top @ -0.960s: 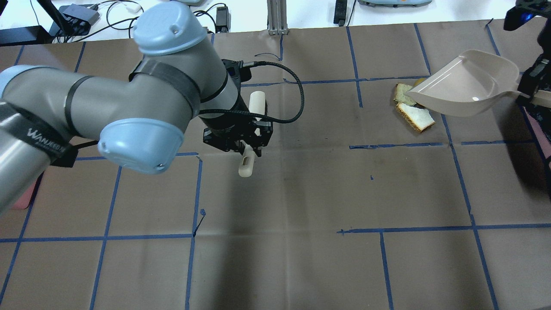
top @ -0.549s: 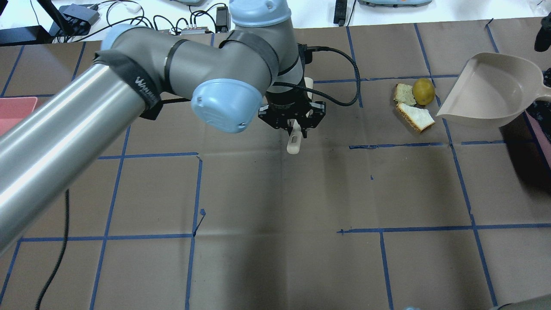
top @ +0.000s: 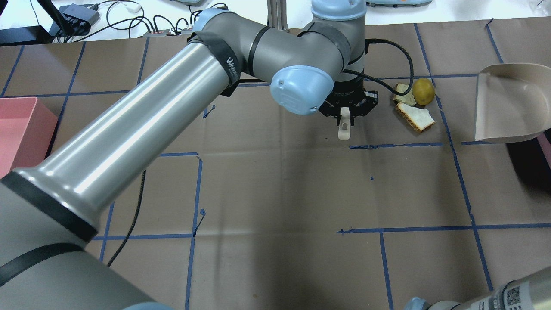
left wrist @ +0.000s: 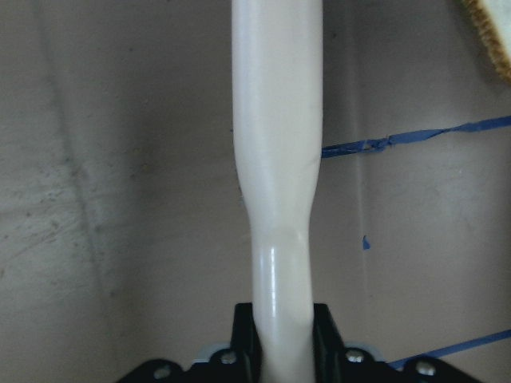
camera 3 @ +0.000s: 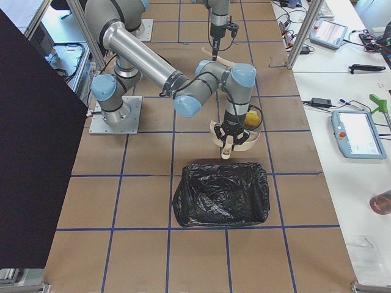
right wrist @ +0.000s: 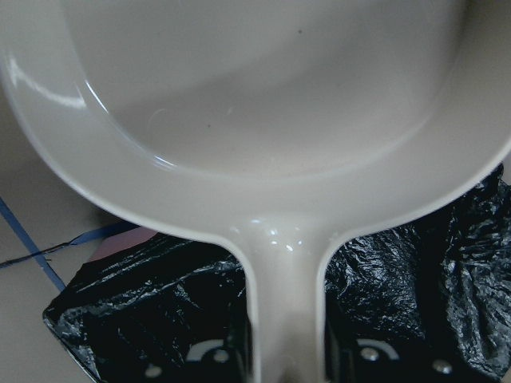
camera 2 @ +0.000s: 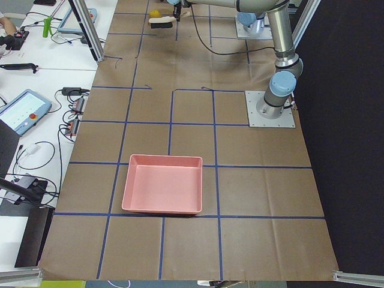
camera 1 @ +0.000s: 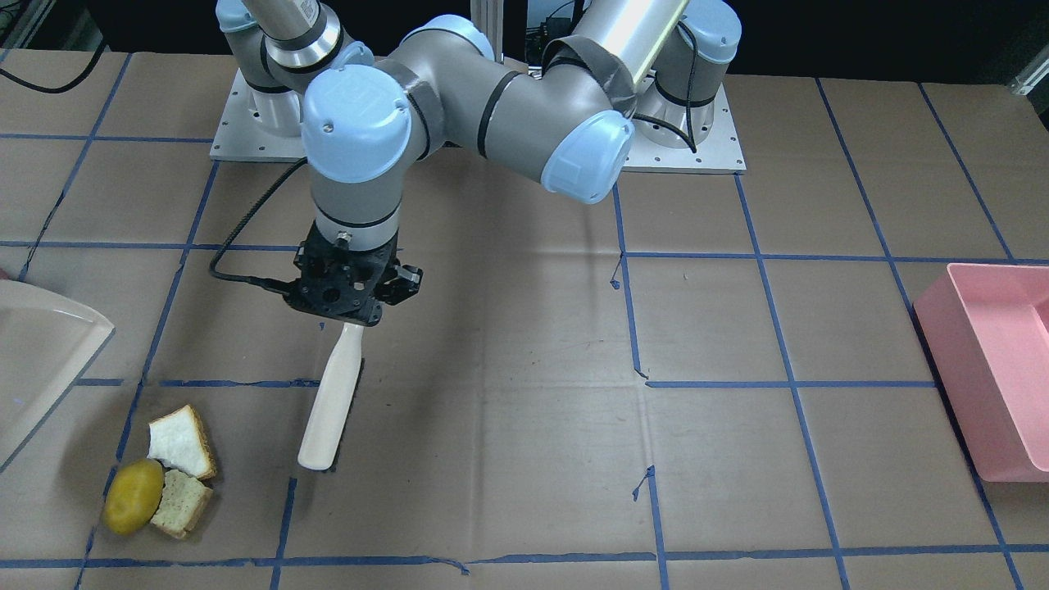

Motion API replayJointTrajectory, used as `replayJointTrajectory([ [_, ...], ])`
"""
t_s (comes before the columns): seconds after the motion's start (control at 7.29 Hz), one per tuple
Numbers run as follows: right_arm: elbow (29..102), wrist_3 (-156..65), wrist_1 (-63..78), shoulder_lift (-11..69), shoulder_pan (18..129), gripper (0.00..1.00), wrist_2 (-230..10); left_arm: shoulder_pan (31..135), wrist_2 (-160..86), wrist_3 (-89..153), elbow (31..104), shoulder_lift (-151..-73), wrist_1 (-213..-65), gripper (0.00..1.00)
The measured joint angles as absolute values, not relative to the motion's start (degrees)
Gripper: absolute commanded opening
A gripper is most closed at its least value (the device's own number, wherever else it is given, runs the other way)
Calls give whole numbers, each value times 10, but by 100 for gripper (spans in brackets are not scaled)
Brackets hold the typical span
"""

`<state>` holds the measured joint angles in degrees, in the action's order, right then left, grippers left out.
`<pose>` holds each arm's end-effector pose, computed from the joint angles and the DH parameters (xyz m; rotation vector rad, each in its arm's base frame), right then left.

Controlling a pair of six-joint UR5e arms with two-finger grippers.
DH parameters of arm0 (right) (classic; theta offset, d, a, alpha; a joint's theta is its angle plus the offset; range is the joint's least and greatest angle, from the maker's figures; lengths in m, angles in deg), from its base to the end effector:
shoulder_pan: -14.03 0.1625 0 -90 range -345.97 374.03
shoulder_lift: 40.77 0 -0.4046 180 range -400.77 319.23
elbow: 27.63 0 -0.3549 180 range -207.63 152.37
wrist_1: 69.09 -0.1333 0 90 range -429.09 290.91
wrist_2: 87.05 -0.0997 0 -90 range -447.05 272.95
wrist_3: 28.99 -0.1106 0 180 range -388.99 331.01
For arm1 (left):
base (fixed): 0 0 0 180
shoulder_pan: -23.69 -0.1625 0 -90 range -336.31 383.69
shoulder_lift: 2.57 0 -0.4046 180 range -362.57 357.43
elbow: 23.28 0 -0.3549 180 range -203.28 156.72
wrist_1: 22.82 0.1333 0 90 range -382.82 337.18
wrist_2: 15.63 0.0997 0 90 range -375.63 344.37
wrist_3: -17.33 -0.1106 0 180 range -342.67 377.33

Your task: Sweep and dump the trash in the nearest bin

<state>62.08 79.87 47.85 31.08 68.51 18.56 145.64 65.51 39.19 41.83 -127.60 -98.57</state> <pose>-0.2522 -0.5315 0.3487 1.7022 -2.3388 -0.3072 -0.4921 -0.5050 0.3295 -0.2695 -2.9591 -0.0091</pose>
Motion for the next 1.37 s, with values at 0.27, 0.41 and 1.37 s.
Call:
replayJointTrajectory([
  [0.27,623,834,497,293,684,1,177,1484,699,391,310,-1352,-999,0],
  [0.41,623,850,521,276,686,1,168,1493,719,390,256,-1388,-1020,0],
  [1.37,617,886,617,209,720,0,122,1531,809,401,101,-1518,-1054,0],
])
